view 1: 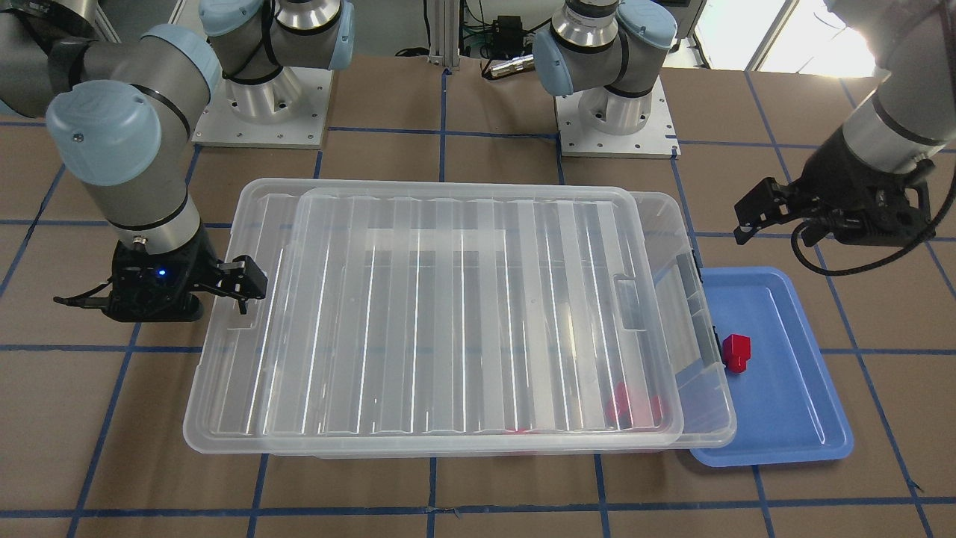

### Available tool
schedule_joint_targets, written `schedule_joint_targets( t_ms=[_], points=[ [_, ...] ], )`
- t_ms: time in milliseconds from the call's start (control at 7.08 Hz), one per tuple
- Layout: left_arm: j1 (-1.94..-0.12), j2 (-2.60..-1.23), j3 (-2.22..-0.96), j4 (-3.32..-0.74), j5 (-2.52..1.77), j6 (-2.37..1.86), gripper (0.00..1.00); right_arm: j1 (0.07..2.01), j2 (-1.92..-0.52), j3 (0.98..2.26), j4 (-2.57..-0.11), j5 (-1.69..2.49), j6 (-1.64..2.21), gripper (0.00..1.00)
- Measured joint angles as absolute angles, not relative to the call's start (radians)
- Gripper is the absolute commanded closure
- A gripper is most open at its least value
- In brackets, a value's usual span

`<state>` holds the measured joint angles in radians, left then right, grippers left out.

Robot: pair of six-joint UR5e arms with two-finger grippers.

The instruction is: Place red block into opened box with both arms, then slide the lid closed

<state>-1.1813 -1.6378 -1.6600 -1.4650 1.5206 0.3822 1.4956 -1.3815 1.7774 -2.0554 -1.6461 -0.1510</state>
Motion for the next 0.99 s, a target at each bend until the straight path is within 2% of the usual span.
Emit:
schedule_joint_targets(
  t_ms=[424,988],
  points=[
    [-1.103,-1.780,-1.771,-1.245,1.470,0.494,0.00,1.391,-1.382,1.771,-2.056,-1.644,-0.271,0.00],
    [-1.052,-1.957,-1.810,-1.067,1.423,0.650,0.00,1.301,-1.383,1.766,-2.056,-1.641,-0.342,0.00]
  ],
)
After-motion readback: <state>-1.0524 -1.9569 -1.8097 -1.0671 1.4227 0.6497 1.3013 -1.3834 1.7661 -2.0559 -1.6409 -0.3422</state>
